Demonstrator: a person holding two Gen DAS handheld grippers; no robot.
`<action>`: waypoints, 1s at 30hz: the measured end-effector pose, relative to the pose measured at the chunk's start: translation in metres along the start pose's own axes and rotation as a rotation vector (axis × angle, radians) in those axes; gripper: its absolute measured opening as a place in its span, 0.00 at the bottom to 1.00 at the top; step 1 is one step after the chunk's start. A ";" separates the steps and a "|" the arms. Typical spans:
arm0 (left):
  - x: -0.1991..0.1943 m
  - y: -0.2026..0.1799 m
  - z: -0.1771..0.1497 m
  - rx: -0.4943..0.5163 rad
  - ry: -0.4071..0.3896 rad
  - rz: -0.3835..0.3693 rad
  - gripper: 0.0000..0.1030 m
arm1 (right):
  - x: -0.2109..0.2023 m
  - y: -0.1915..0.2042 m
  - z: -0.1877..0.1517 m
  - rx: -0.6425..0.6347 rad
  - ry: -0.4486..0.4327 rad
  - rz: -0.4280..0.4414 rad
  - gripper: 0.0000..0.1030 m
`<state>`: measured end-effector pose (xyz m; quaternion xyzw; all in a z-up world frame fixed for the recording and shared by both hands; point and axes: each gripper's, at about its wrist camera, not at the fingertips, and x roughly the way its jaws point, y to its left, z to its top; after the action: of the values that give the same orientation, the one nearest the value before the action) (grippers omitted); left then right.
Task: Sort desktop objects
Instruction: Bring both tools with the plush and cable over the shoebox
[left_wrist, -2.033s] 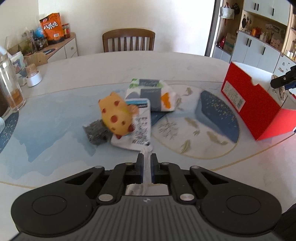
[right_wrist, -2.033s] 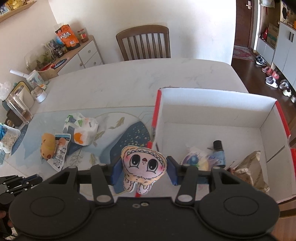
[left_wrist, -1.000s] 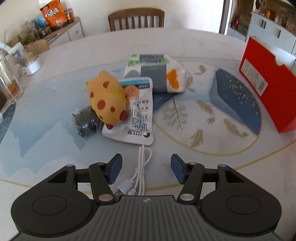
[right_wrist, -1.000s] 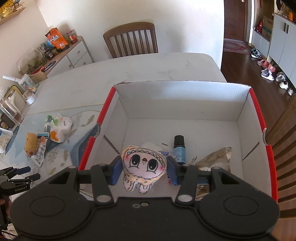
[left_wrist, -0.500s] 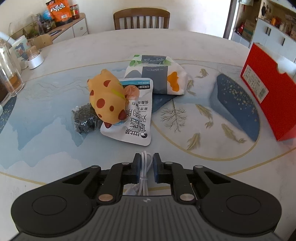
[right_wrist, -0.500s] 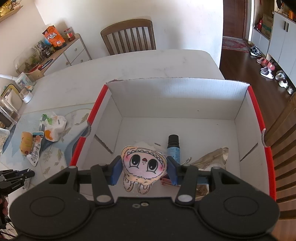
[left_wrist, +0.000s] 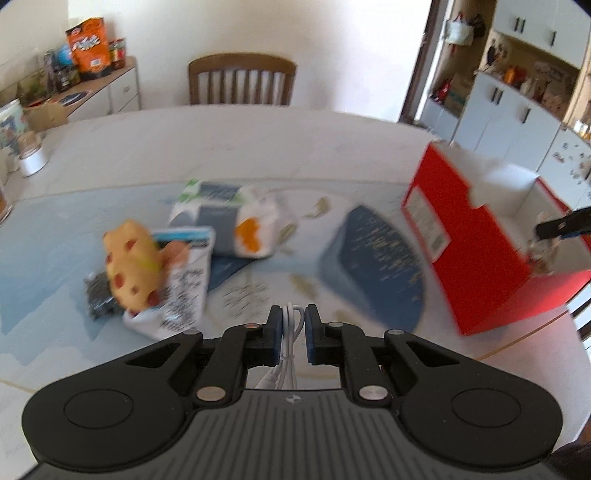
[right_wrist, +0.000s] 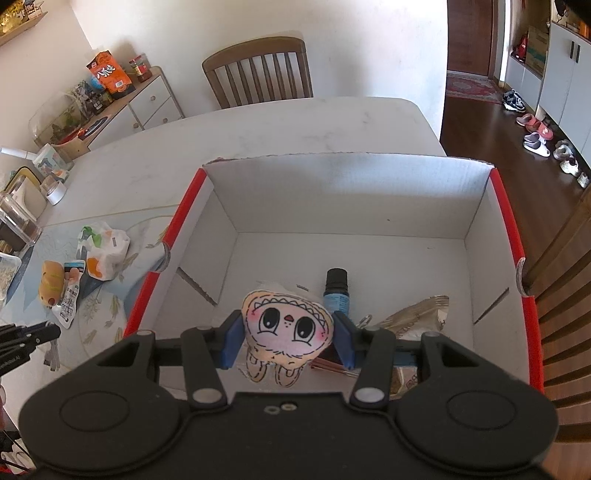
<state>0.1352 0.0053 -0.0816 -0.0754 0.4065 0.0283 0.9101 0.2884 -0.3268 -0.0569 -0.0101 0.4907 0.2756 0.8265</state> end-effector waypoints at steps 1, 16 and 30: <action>-0.002 -0.005 0.003 0.003 -0.006 -0.014 0.11 | 0.000 0.000 0.000 -0.001 0.000 -0.001 0.48; -0.014 -0.104 0.069 0.148 -0.083 -0.227 0.11 | -0.004 -0.019 -0.002 -0.005 0.002 -0.001 0.48; 0.022 -0.186 0.113 0.295 -0.091 -0.328 0.11 | -0.004 -0.034 -0.010 -0.013 0.050 -0.022 0.48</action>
<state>0.2541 -0.1599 -0.0021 -0.0051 0.3469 -0.1764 0.9212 0.2948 -0.3599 -0.0671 -0.0277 0.5094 0.2695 0.8168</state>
